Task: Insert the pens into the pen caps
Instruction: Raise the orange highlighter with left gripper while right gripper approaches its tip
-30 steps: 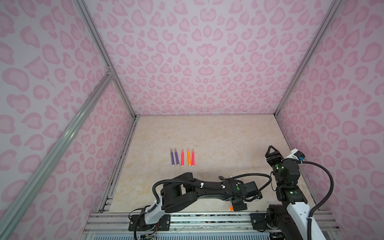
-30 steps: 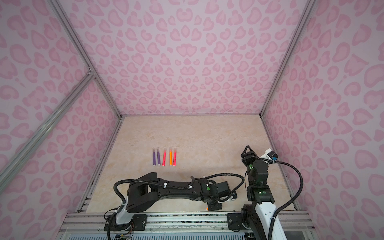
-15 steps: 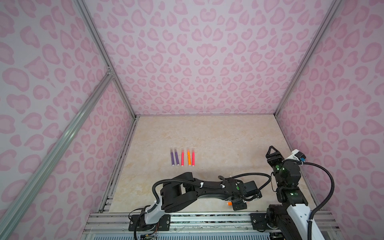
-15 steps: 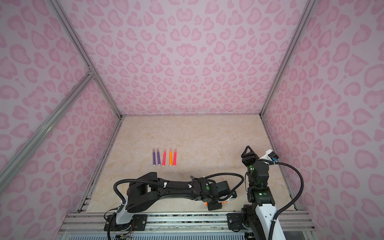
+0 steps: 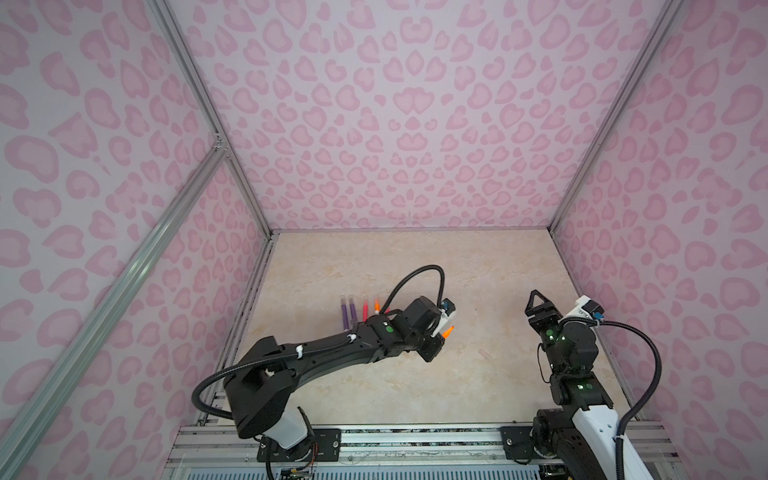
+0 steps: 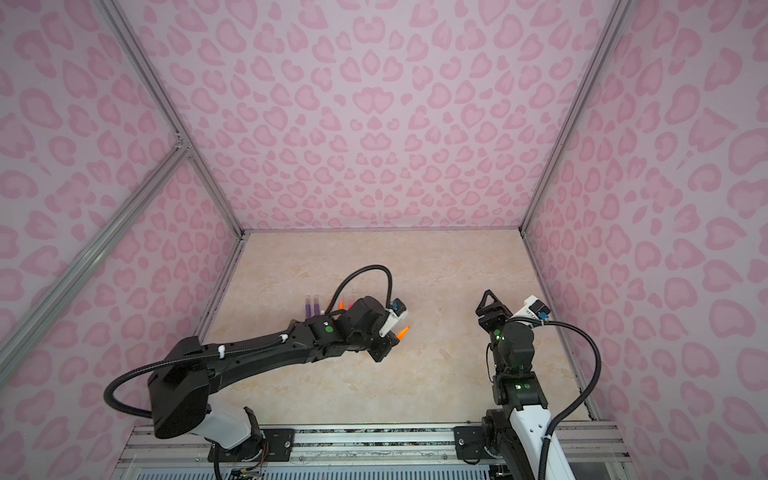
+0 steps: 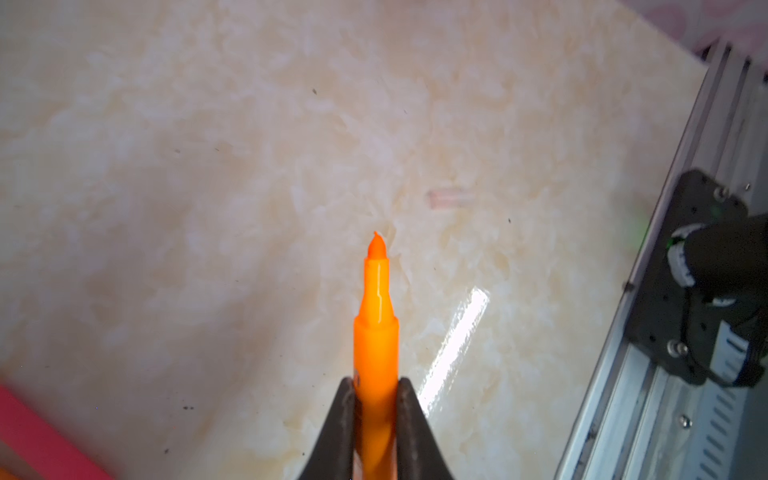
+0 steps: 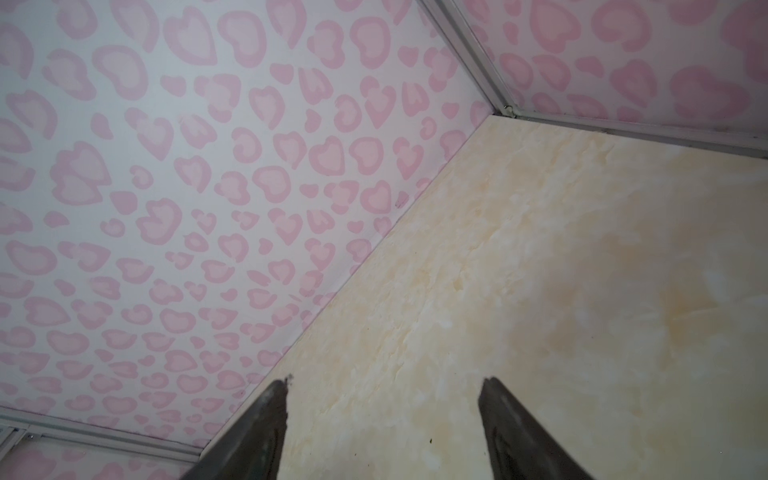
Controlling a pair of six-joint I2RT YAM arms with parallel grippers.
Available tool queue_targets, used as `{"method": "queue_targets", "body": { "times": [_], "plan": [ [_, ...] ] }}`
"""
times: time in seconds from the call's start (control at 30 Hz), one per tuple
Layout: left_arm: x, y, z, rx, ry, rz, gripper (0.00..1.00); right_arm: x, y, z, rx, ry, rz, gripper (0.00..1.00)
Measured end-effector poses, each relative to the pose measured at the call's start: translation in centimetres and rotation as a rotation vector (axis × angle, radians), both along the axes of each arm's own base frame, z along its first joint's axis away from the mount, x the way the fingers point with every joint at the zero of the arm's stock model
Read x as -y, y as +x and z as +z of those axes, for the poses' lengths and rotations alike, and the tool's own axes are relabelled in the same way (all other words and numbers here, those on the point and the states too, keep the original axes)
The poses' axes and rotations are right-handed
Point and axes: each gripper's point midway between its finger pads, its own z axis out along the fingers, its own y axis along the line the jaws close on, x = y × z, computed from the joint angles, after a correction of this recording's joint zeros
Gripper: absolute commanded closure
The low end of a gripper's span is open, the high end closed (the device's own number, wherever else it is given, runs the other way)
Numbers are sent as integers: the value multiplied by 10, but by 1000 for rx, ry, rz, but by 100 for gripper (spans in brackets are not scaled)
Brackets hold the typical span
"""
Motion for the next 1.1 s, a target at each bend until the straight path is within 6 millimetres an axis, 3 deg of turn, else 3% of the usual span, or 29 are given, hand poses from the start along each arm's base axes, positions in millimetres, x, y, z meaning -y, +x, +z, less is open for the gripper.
{"method": "queue_targets", "body": {
  "times": [0.13, 0.23, 0.37, 0.57, 0.67, 0.73, 1.1],
  "plan": [
    [-54, 38, 12, 30, -75, 264, 97, -43, 11, 12, 1, -53, 134, 24],
    [-75, 47, 21, 64, -108, 370, 97, -82, 17, 17, -3, -95, 240, 24],
    [-85, 49, 28, 92, -147, 424, 97, -138, 18, 20, -4, -131, 390, 27],
    [-82, 50, 34, 97, -184, 421, 97, -224, 6, 17, -10, -144, 608, 33],
    [-79, 48, 31, 85, -187, 406, 97, -256, -2, 14, -12, -147, 686, 36],
    [-76, 46, 30, 75, -190, 393, 97, -268, -3, 11, -16, -148, 716, 37],
    [-64, 42, 37, 63, -239, 338, 97, -296, -16, 7, -12, -85, 790, 39]
  ]
}}
